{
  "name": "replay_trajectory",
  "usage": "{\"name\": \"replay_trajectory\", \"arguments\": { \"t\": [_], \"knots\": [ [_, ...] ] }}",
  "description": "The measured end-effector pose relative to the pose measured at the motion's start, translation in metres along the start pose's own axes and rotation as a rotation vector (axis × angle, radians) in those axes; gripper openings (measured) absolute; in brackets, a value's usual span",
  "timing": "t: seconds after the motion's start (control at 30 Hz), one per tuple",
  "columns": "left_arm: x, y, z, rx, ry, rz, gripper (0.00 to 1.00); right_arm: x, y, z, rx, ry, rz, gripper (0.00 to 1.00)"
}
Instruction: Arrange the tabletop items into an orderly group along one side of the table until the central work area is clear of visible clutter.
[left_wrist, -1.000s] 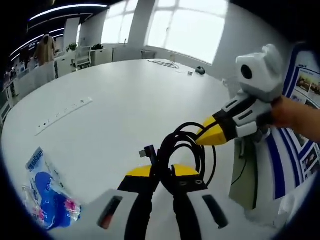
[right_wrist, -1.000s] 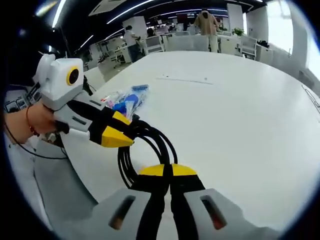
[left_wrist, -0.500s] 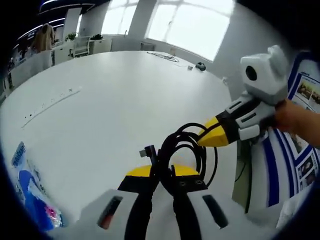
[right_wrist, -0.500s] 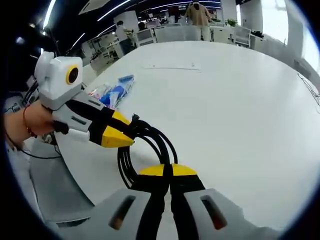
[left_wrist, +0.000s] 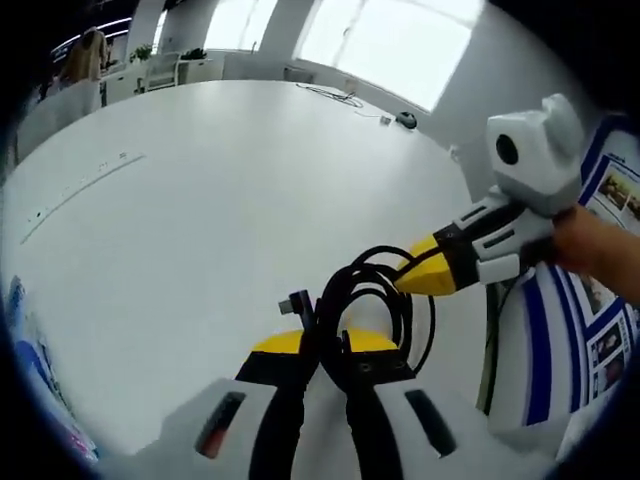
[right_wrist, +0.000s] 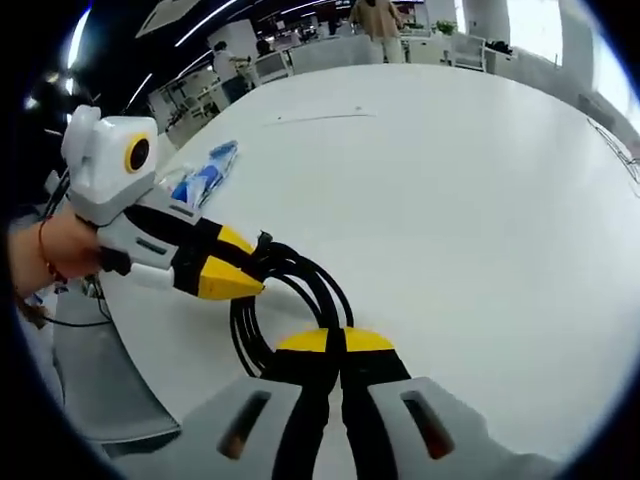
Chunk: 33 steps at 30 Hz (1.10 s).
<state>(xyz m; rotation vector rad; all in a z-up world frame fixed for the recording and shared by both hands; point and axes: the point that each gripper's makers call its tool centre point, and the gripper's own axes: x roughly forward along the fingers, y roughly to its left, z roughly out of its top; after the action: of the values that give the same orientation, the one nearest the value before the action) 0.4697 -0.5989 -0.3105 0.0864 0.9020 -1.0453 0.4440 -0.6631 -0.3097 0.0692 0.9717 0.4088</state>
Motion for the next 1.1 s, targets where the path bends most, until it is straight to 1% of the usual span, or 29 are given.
{"name": "replay_trajectory", "arguments": {
  "t": [0.17, 0.27, 0.4, 0.6, 0.73, 0.83, 1.1],
  "knots": [
    [0.009, 0.005, -0.002, -0.019, 0.014, 0.005, 0.11, 0.007, -0.007, -0.003, 0.023, -0.003, -0.008, 0.00],
    [0.012, 0.007, -0.002, -0.024, 0.013, 0.013, 0.11, 0.010, -0.010, -0.002, 0.034, -0.018, -0.016, 0.00],
    [0.017, 0.012, -0.005, -0.038, 0.020, 0.024, 0.11, 0.014, -0.011, -0.002, 0.050, -0.027, -0.017, 0.00],
    [0.020, 0.014, -0.005, -0.046, 0.021, 0.033, 0.11, 0.018, -0.015, -0.004, 0.067, -0.035, -0.037, 0.00],
    [0.023, 0.016, -0.009, -0.048, 0.031, 0.038, 0.12, 0.021, -0.016, -0.005, 0.073, -0.038, -0.041, 0.00],
    [0.023, 0.016, -0.008, -0.049, 0.026, 0.037, 0.12, 0.022, -0.018, -0.006, 0.082, -0.039, -0.048, 0.01],
    [0.022, 0.016, -0.008, -0.027, 0.019, 0.028, 0.14, 0.024, -0.019, -0.008, 0.092, -0.045, -0.059, 0.02]
  ]
}}
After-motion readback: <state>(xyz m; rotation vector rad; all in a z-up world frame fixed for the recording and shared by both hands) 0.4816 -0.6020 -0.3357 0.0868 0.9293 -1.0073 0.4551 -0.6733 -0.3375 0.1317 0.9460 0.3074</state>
